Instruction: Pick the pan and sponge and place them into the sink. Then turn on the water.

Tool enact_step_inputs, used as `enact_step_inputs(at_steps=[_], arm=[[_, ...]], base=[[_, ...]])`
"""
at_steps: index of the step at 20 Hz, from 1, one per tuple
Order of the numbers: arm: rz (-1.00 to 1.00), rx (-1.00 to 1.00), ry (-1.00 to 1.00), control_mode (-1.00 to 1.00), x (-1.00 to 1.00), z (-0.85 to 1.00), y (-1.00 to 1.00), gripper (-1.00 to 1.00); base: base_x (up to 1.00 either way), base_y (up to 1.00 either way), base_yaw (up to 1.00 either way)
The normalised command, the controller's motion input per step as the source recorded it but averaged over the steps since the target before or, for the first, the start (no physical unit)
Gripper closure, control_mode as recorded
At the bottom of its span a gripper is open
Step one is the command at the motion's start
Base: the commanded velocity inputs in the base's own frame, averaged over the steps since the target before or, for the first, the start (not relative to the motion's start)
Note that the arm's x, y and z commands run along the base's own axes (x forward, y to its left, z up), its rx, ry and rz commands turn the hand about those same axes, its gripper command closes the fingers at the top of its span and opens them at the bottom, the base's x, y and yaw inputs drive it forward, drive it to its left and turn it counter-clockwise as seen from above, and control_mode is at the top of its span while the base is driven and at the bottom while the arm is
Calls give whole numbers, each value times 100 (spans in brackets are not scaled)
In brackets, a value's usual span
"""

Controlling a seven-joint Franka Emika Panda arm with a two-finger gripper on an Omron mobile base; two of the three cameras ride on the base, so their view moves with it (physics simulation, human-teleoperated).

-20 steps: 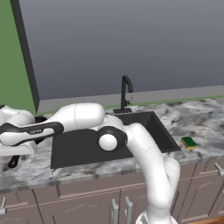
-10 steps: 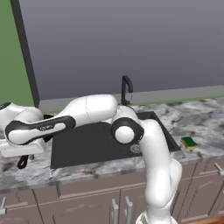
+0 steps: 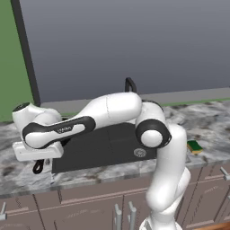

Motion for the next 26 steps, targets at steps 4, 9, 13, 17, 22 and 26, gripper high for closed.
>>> enact_step_inputs(at_steps=[4,9,13,17,22,26], arm=[[-5,4,1,-100,-12,12,-56,100],[-12,3,2,-100,0,5,-45,100],[-14,2,2,-100,0,2,-40,100],[-14,2,3,-100,0,3,-37,100],[-15,5,4,-100,-1,9,-34,100],[-10,11,4,-100,-9,9,-39,100]], base=[[0,0,0],[0,0,0],[0,0,0],[0,0,0],[0,0,0],[0,0,0]])
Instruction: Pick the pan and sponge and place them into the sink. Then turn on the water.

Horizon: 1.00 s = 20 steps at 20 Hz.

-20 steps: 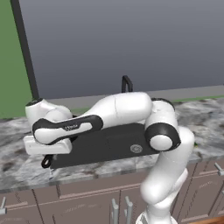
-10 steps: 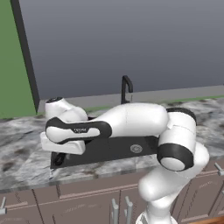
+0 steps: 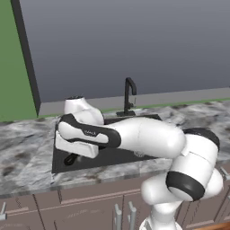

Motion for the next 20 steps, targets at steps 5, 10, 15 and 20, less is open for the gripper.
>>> enact_step_inputs(at_steps=[5,10,15,20], arm=[[-5,12,1,-100,-6,3,-45,100],[-2,12,-1,-100,-1,1,-47,100],[0,9,-3,-100,1,0,-51,100],[0,3,1,-100,5,0,-54,100]], base=[[0,0,0],[0,0,0],[0,0,0],[0,0,0]])
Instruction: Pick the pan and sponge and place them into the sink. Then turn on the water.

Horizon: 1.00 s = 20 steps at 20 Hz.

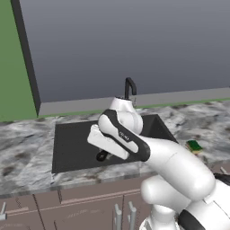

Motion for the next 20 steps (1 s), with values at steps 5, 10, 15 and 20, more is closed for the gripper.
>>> enact_step_inputs(at_steps=[5,10,15,20], arm=[[0,1,6,-100,17,-6,-52,100],[0,-3,1,-100,10,-9,-42,100],[1,-4,1,-100,19,-1,-37,100],[2,0,0,-100,31,-11,-33,100]], base=[[0,0,0],[0,0,0],[0,0,0],[0,0,0]])
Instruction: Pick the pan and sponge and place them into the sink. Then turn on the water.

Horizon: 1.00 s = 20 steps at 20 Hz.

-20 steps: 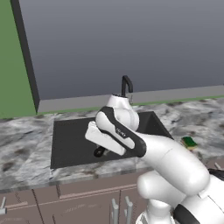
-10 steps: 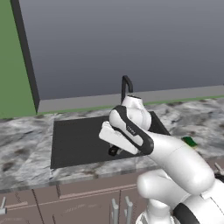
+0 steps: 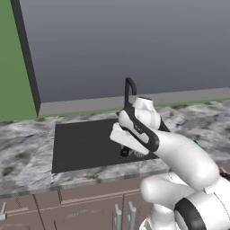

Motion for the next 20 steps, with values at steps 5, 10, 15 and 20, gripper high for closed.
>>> enact_step_inputs(at_steps=[5,10,15,20], arm=[[3,0,0,-100,41,-16,-26,100],[4,0,0,-100,41,-15,-16,100],[3,0,1,-100,28,-20,-6,100],[3,-1,3,-100,21,-18,-7,100]], base=[[0,0,0],[0,0,0],[0,0,0],[0,0,0]])
